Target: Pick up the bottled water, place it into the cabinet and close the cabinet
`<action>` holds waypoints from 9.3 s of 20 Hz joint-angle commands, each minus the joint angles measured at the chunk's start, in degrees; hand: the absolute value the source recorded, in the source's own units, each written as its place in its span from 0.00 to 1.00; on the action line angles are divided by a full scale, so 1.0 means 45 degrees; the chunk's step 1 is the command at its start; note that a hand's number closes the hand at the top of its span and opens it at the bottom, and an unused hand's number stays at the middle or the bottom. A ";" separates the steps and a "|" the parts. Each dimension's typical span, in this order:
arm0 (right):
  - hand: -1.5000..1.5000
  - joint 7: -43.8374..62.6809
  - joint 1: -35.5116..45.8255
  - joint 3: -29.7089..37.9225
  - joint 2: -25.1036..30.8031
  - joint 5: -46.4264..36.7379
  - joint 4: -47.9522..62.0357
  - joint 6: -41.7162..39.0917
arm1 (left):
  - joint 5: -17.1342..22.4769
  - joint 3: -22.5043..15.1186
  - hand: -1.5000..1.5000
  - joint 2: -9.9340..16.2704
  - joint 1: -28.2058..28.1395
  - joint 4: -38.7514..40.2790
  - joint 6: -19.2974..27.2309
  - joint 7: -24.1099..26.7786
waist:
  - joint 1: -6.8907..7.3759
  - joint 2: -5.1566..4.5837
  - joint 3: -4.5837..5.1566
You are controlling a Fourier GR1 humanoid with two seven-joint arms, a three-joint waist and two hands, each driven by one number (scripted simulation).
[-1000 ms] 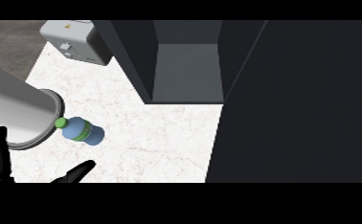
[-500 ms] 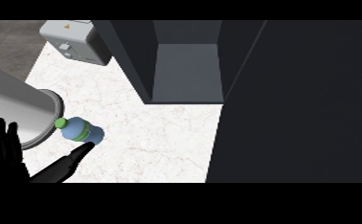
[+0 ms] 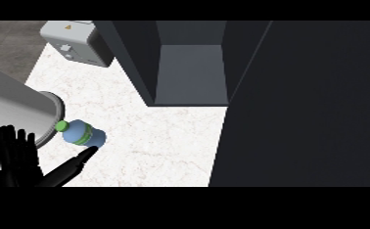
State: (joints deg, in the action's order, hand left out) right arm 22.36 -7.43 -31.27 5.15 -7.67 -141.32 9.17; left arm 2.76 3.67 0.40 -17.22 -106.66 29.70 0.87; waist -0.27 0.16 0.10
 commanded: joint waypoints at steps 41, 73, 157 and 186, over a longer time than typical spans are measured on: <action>0.00 0.1039 0.1008 -0.0463 0.1668 -0.0987 -0.1049 0.1728 | 0.4223 0.4425 1.00 0.0880 0.6474 1.5561 -0.5590 1.0770 | -0.0068 -0.0036 -0.0009; 0.00 -0.0086 -0.0145 -0.1361 0.2430 -0.0913 -0.1165 0.2440 | 0.3022 -0.4077 1.00 -0.0086 0.8052 0.9965 -0.4758 0.6951 | -0.0005 0.0038 -0.0024; 0.00 -0.2983 -0.1946 0.0554 0.3702 0.1671 -0.0650 0.1391 | 0.7117 -0.3322 0.00 -0.0090 1.8091 1.9215 -0.4463 0.7802 | -0.0208 -0.0033 -0.0018; 1.00 0.1027 0.0321 -0.3640 0.4042 0.0214 -0.1452 0.0703 | 0.6494 -0.6958 1.00 0.4028 0.4624 0.3354 -0.3065 0.5395 | 0.0258 0.0075 -0.0005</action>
State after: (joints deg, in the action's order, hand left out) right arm 22.93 -7.19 -41.96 24.65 -1.92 -142.03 12.69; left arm 32.51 -27.36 14.84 11.72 -84.40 16.55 24.32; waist 1.34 0.33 -0.07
